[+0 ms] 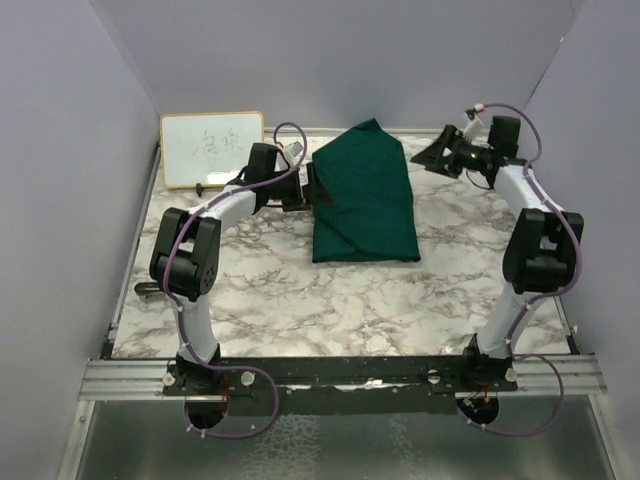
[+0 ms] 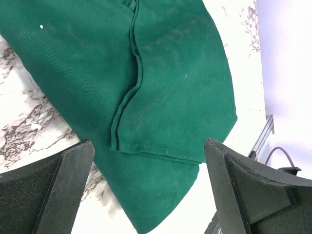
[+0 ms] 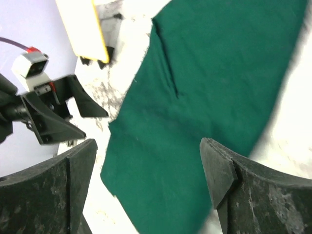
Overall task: Prepare the surgical pack
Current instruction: Pack the surgical kit at the center of the board.
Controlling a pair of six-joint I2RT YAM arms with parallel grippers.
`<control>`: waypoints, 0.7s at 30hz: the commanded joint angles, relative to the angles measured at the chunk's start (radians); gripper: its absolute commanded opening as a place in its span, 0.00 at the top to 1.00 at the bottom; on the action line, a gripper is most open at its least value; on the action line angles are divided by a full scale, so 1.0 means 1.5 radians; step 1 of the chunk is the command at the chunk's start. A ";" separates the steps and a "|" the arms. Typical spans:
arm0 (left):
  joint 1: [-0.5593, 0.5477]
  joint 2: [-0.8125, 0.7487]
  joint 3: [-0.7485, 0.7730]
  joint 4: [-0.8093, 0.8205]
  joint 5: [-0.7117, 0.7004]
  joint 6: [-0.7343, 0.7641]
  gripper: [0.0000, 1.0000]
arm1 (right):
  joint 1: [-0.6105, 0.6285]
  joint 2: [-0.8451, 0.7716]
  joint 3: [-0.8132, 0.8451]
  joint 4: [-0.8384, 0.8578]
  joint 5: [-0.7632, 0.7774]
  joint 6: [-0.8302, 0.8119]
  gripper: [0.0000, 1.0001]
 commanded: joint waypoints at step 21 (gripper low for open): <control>0.006 0.113 -0.008 0.068 0.059 -0.045 0.32 | -0.038 -0.018 -0.396 0.268 -0.097 0.045 0.31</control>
